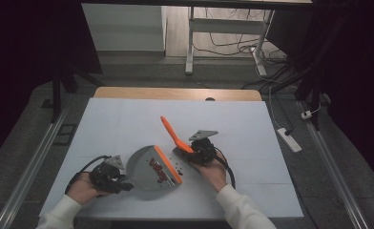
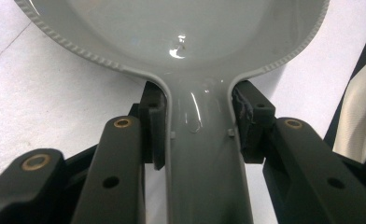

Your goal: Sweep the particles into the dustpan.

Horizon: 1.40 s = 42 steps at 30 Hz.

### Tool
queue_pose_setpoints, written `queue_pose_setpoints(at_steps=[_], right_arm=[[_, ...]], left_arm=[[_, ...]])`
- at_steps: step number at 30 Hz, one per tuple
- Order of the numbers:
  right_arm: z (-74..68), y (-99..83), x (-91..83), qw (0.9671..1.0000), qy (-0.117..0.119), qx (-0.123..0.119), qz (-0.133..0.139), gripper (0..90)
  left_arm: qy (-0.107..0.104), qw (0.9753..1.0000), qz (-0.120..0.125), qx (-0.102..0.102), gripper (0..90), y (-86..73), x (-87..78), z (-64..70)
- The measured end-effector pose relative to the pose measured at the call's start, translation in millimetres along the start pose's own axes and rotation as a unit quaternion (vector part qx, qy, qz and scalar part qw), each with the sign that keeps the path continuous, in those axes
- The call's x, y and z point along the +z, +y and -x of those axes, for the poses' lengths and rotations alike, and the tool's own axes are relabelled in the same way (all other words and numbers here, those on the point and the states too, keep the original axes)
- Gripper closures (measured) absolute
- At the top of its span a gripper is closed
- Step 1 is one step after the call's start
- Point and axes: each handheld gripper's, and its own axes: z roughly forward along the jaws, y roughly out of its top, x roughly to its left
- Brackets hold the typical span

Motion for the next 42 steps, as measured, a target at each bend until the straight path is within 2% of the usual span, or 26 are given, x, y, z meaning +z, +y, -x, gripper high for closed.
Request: queue_pose_setpoints(at_steps=[2,4,6,8,10,11,12,15,19,23,28,32,36,38,40,41,42], right_arm=[[-4.2,0.7,1.9,1.0,0.005,-0.006,0.0,70.0],[-9.9,0.2,3.3,0.9996,0.027,0.002,0.0,69.9],[-16.9,1.2,5.2,0.999,0.045,-0.002,-0.003,69.9],[-22.5,3.2,5.7,0.9972,0.074,0.008,0.0,70.0],[-25.2,6.4,3.4,0.9939,0.109,0.015,0.012,70.0],[-26.1,8.3,1.4,0.993,0.116,0.014,0.017,70.0],[-26.4,9.9,-1.3,0.994,0.108,0.007,0.021,70.0],[-22.1,11.7,-10.5,0.9978,0.058,-0.012,0.03,70.0],[-6.7,8.1,-19.3,0.9994,0.018,-0.001,0.03,69.9],[1.3,1.7,-20.6,0.9997,0.007,0.008,0.02,69.9],[-1.2,-4.4,-15.1,0.9999,-0.006,-0.008,-0.007,69.9],[-6.6,-7.6,-11.8,0.9999,0.005,0.0,-0.01,69.9],[-22.0,-9.3,-10.4,0.9995,0.03,-0.001,-0.01,69.9],[-29.9,-9.9,-9.4,0.9986,0.051,0.007,-0.007,69.9],[-38.3,-8.1,-9.4,0.9983,0.058,0.001,-0.001,69.9],[-40.7,-6.2,-10.4,0.997,0.077,0.002,0.006,69.9],[-41.7,-4.6,-11.7,0.9944,0.104,0.013,0.014,70.0]], left_arm=[[0.0,1.0,0.002,-0.002,61.7,0.1,0.6,0.2],[0.001,1.0,0.002,-0.002,61.7,0.3,0.9,0.2],[0.001,1.0,0.002,-0.002,61.7,0.5,1.2,0.1],[0.002,1.0,0.003,-0.004,61.7,0.2,1.3,0.4],[0.003,1.0,0.004,-0.004,61.7,0.3,1.0,1.3],[0.004,1.0,0.002,-0.003,61.7,0.3,1.0,1.8],[0.004,1.0,0.002,-0.002,61.7,0.3,1.2,2.2],[0.003,1.0,0.002,-0.002,61.7,-1.0,2.5,2.8],[-0.001,1.0,0.001,0.001,61.6,-2.2,2.7,3.2],[-0.001,1.0,0.002,0.001,61.6,-2.9,2.4,4.5],[0.001,1.0,0.001,0.002,61.5,-4.4,0.5,6.3],[0.004,1.0,0.0,0.003,61.5,-4.2,1.5,8.5],[0.005,1.0,0.0,0.001,61.6,-4.8,2.6,9.2],[0.011,0.9999,-0.002,0.0,61.6,-4.8,3.3,11.7],[0.014,0.9999,0.0,-0.002,61.6,-5.3,4.3,14.1],[0.012,0.9999,0.002,-0.003,61.6,-5.6,4.9,15.1],[0.013,0.9999,-0.001,-0.002,61.6,-5.5,6.0,16.4]])
